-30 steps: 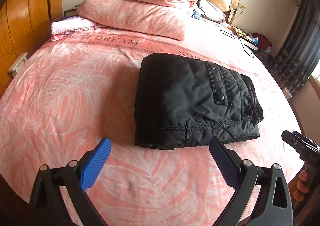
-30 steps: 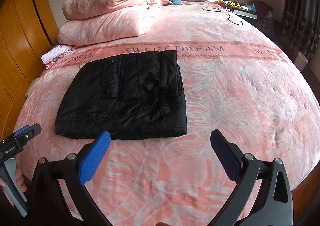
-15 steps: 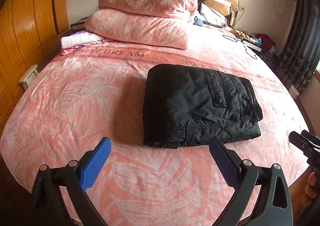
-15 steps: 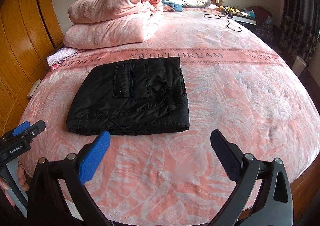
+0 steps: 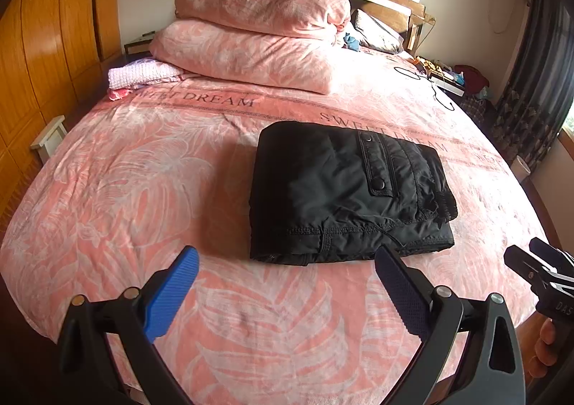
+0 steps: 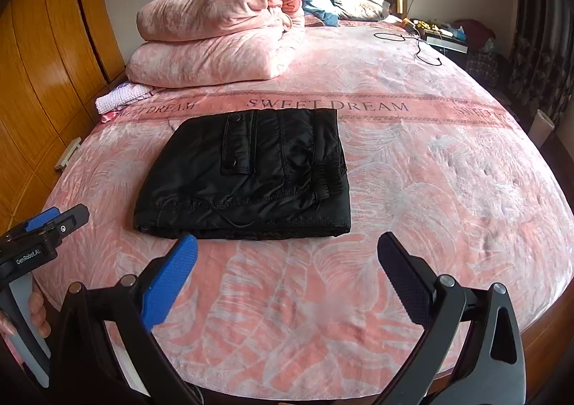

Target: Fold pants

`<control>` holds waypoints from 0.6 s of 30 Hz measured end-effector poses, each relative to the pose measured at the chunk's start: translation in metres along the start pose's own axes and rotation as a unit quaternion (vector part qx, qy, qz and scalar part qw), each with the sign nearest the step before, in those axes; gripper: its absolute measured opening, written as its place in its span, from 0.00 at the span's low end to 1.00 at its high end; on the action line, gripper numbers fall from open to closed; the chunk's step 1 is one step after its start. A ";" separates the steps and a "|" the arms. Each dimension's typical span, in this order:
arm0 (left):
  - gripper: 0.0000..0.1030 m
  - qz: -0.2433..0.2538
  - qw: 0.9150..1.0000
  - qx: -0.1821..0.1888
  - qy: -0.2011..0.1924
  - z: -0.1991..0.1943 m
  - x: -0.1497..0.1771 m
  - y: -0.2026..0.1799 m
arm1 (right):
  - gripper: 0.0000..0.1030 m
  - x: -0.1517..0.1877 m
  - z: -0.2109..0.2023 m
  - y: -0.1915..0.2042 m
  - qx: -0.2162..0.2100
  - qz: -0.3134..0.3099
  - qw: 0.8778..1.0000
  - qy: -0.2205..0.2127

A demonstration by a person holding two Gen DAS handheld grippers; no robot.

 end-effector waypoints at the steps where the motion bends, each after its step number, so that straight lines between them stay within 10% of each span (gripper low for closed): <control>1: 0.96 0.002 1.000 0.000 0.001 0.000 0.000 -0.001 | 0.97 0.000 0.000 0.000 0.001 -0.002 1.000 -0.001; 18: 0.96 0.010 1.000 -0.014 0.015 0.011 0.000 0.001 | 0.97 0.000 0.010 0.001 0.009 -0.009 1.000 0.007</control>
Point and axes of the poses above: each gripper's, at about its wrist camera, not at the fingertips, and z roughly the way its jaws point, y to its left, x to its underside, the point moved 2 cm from there along z, roughly the way its jaws point, and after that the axes turned 4 degrees about z, right-handed, at the moved point
